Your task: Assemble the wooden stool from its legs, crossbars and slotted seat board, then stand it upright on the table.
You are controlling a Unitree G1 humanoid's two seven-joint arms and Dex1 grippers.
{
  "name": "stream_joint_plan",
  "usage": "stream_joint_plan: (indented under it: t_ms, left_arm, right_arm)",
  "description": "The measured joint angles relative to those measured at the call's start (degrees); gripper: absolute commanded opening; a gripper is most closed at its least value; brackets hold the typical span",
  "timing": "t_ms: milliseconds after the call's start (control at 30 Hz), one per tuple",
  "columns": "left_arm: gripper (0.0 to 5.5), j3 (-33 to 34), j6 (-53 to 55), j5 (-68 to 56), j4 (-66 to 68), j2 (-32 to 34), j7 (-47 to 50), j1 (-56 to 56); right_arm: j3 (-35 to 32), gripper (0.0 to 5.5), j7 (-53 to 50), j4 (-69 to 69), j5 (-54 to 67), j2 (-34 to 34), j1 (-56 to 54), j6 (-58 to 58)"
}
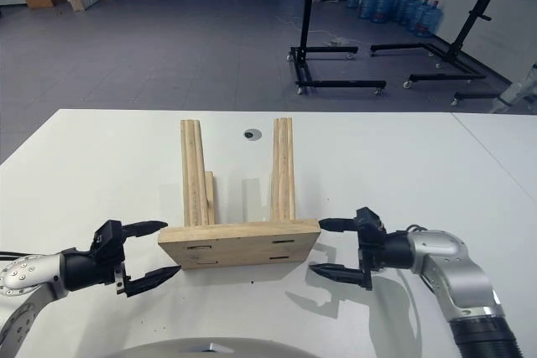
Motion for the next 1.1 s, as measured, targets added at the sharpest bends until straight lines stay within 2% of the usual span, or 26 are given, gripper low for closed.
stream_joint_plan:
  t_ms: [67,133,433,667,767,900,1000,1100]
  left_arm:
    - [5.36,-1.2,0.66,-0.2,-0.15,-0.07,0.08,-1.48]
    - [5.4,-3.12,0.55,0.24,0.96,-0.86,0.48,-4.33]
    - [3.99,-9.43,-5.64,6.41,8.03,-2.22,-0.13,-5.65]
    - [2.78,-8.09,-5.5,3.9,9.21,-2.2,-1.03,-6.68]
    - [2.34,-6.77,-1.83,0.69,7.75,-1.86,-1.47,-7.93]
    - [2.26,-5.39,4.36,-2.83,5.36,-0.13,-2.07,-8.18]
    - [2.22,-2.8,10.59,-7.72,3.11,0.87,-1.17,-9.6]
    - [2.15,1.29,17.85,-14.81,2.24,0.92,2.8,-14.94]
  right_arm:
    - [1.31,5.4,-0.91,-0.42,-0.03,0.94,-0.28,0.43]
    - [3.03,4.99,-2.38,-0.14,-0.17,2.27,-1.88,0.43]
    - [5.35,3.37,-4.94,2.84,-1.16,4.7,-4.93,-0.71]
    - [6.49,2.03,-3.72,3.45,-1.35,3.91,-4.12,-1.15]
    - [6.83,1.92,-3.49,3.47,-1.79,3.76,-4.13,-1.87]
    - [6.68,1.91,-3.17,3.38,-1.18,3.52,-4.62,-1.26]
    - [5.41,1.92,-3.3,2.21,1.79,3.23,-7.86,5.58]
    - [2.59,1.92,-5.41,1.32,7.79,2.51,-15.2,18.89]
